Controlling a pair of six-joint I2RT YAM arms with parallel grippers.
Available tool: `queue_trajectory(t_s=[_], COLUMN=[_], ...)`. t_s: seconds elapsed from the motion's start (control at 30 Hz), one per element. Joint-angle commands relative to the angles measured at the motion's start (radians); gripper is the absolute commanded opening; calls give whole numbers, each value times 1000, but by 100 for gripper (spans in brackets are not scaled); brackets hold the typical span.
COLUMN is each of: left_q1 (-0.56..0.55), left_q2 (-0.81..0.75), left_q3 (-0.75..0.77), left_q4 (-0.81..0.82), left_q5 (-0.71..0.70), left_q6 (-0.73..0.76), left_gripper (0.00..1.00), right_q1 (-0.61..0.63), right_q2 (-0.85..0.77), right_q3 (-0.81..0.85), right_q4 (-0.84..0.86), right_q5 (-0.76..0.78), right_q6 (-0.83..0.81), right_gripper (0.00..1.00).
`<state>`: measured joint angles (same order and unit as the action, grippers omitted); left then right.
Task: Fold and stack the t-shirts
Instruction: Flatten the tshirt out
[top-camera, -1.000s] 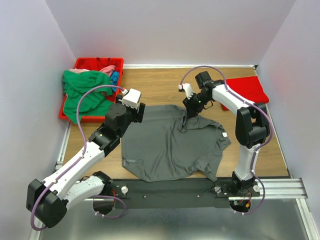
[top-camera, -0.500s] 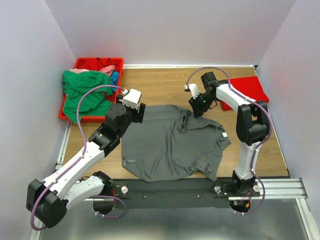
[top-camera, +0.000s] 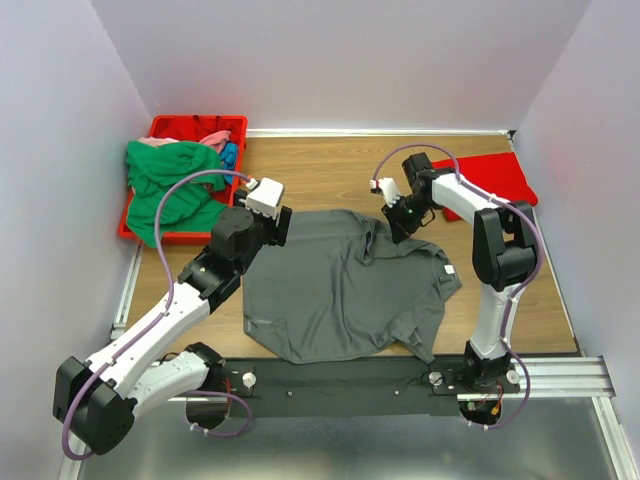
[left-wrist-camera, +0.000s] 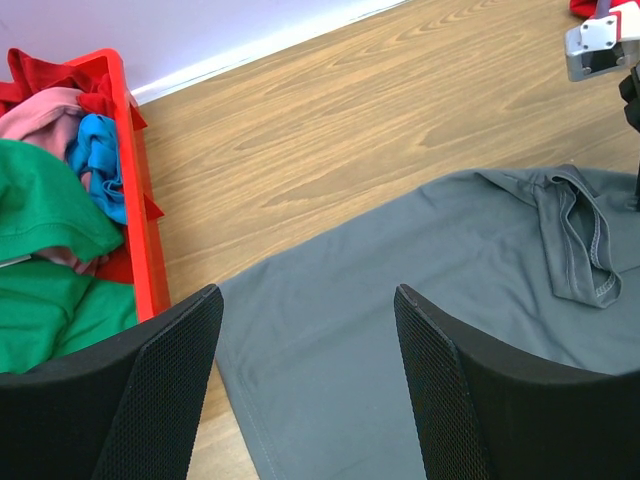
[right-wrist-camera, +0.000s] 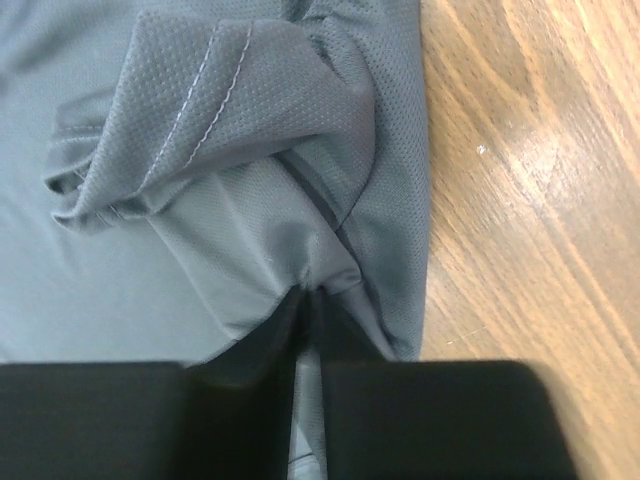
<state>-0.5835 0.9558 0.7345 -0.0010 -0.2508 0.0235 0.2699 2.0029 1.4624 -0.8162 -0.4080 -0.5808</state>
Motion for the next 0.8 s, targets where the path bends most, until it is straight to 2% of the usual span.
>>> queue_trajectory(t_s=[0.0, 0.2, 0.3, 0.37, 0.43, 0.57, 0.6, 0.77], left_q1=[5, 4, 4, 4, 4, -12, -21, -107], left_q2=[8, 11, 0, 17, 53, 252, 285, 499], left_q3=[0, 5, 8, 11, 13, 13, 17, 109], left_q4=[13, 12, 57, 102, 191, 379, 435, 460], left_q5=[18, 76, 224, 382, 543, 730, 740, 691], left_q6=[6, -8, -54, -104, -226, -443, -494, -569], left_gripper=[77, 77, 77, 77, 76, 67, 66, 63], right_q1=[2, -20, -21, -23, -28, -35, -37, -46], right_q2=[-58, -134, -161, -176, -184, -200, -202, -205], right_q3=[-2, -16, -53, -86, -102, -131, -132, -145], right_q4=[-8, 3, 9, 21, 32, 55, 57, 68], right_q5=[-28, -41, -46, -51, -61, -77, -77, -94], right_q6=[-7, 16, 19, 22, 27, 41, 42, 45], right_gripper=[6, 3, 3, 3, 3, 3, 3, 3])
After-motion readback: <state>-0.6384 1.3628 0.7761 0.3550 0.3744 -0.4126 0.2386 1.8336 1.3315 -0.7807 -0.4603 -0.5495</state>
